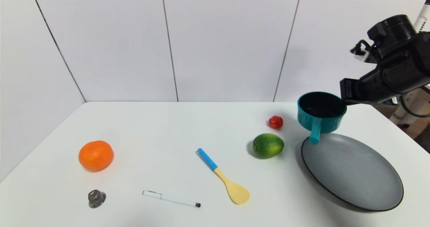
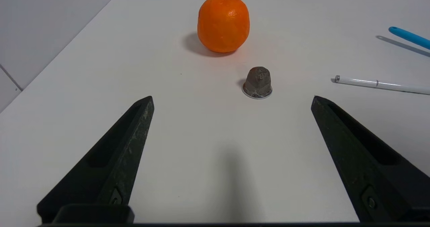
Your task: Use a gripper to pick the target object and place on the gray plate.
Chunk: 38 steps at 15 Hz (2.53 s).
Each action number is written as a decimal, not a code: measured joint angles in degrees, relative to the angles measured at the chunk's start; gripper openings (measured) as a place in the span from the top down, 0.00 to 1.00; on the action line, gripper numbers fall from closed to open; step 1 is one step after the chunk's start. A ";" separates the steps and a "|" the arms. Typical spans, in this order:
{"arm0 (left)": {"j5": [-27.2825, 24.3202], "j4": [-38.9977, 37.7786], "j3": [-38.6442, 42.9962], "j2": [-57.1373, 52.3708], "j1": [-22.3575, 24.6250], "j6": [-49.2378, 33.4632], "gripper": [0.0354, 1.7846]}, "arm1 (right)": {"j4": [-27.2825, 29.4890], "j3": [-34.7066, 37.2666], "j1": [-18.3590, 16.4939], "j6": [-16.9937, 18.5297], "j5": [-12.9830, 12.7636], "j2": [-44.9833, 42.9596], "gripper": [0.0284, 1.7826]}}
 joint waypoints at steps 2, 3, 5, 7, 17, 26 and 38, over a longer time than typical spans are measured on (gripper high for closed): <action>0.00 -0.02 0.00 0.00 0.00 -0.01 0.06 | 0.00 3.02 -2.43 -0.20 2.26 -1.16 0.98; -0.02 -0.02 0.00 0.00 0.00 0.00 0.06 | 0.00 4.77 -3.23 -0.30 2.91 -1.90 0.98; 0.00 0.00 0.00 0.00 0.00 0.00 0.06 | -0.06 8.13 -4.29 -0.49 5.33 -3.50 0.98; -0.02 -0.02 0.00 0.00 0.00 0.00 0.06 | -0.13 10.85 -5.00 -0.63 7.51 -4.96 0.98; 0.00 -0.02 0.00 0.00 0.00 0.00 0.06 | -0.69 19.90 -13.78 -6.34 14.62 -7.58 0.98; 0.00 -0.02 0.00 0.00 0.00 0.02 0.06 | -0.59 21.14 -16.36 -8.98 17.07 -6.51 0.98; 0.00 0.00 0.00 0.00 0.00 0.02 0.06 | -0.20 18.91 -16.73 -8.73 16.58 -9.40 0.28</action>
